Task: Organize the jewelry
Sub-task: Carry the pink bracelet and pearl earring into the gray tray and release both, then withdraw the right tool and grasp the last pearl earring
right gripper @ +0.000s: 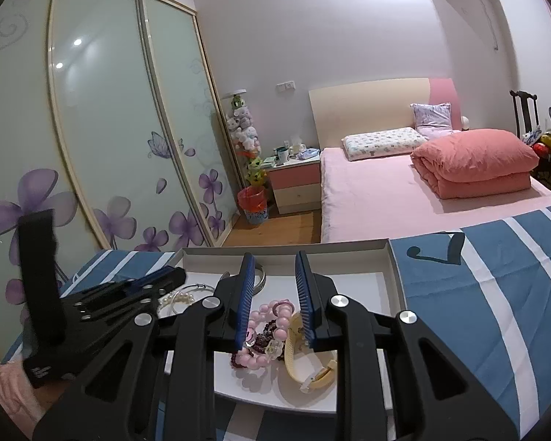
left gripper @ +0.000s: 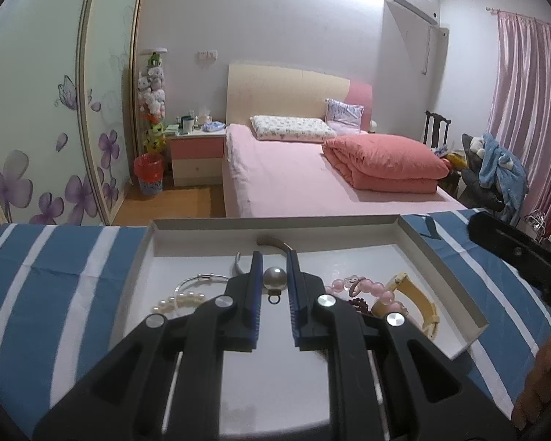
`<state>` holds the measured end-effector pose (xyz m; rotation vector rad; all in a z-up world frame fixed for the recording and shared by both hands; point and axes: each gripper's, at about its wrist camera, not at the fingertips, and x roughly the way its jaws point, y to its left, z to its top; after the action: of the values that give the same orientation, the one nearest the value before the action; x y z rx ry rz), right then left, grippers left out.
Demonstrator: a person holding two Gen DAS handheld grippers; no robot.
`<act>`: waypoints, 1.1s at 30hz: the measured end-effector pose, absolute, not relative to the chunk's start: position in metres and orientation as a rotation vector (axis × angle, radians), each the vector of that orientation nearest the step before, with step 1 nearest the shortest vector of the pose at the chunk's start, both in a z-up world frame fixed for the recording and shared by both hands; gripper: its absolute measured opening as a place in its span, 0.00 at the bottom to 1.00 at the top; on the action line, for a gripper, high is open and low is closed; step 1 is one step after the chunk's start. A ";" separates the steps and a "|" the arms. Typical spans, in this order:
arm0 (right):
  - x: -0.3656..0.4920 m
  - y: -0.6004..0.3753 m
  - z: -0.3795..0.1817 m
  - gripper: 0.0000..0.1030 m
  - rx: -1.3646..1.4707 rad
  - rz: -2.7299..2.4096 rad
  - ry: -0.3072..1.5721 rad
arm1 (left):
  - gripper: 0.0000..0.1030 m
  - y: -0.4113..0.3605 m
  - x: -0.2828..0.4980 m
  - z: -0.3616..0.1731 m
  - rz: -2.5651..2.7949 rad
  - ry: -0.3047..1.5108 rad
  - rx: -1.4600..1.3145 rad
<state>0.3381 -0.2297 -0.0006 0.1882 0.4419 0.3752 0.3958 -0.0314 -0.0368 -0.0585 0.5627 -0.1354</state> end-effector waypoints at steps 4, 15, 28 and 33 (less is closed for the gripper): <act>0.341 -0.232 -0.003 0.24 0.192 0.373 0.449 | 0.37 -0.032 0.403 -0.041 -0.120 0.567 -0.070; 0.342 -0.234 -0.004 0.24 0.194 0.368 0.450 | 0.37 -0.027 0.404 -0.044 -0.104 0.573 -0.084; 0.292 -0.225 -0.022 0.24 0.102 0.422 0.573 | 0.48 0.018 0.328 -0.034 -0.069 0.558 -0.099; 0.258 -0.209 -0.049 0.24 0.068 0.486 0.712 | 0.56 0.041 0.285 -0.038 -0.031 0.561 -0.110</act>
<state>0.2576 -0.2093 -0.0488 0.0679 0.7118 0.4856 0.2846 0.0408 -0.0381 -0.1095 0.5615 -0.0308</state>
